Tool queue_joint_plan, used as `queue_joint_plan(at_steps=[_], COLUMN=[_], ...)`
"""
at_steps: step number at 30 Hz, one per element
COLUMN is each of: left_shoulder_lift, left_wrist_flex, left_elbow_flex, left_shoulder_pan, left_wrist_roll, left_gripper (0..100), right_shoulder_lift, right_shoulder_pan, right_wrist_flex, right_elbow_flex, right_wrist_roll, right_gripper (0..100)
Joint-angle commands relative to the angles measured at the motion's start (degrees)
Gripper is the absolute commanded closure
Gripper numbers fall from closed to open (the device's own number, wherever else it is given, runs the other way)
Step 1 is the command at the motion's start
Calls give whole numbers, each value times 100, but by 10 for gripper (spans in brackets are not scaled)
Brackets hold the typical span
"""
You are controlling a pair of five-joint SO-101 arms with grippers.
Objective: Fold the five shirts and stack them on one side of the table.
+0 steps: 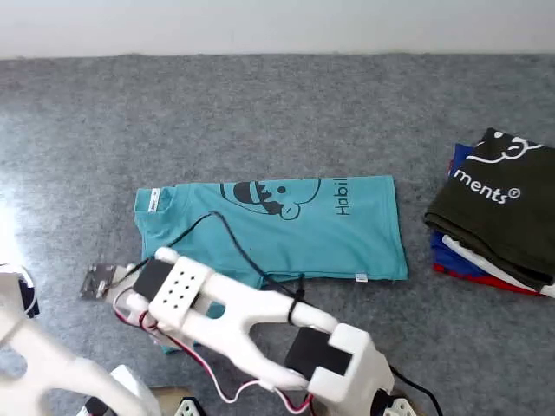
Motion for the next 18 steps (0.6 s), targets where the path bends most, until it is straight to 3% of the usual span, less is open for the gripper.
queue_joint_plan(at_steps=[1,8,14,18], left_shoulder_lift=[-97,-97,-97,-97], left_wrist_flex=[-53,-53,-114,-176], left_elbow_flex=[-40,-31,-13,-4], left_shoulder_pan=[0,0,0,-9], left_wrist_roll=[-35,-35,-35,-35], left_gripper=[919,919,919,919], right_shoulder_lift=[189,884,1147,1130], right_shoulder_pan=[-154,-136,101,356], right_wrist_flex=[-40,-347,-426,-382], right_elbow_flex=[-220,-229,-484,-580], right_wrist_roll=[26,9,62,62], right_gripper=[764,780,996,991])
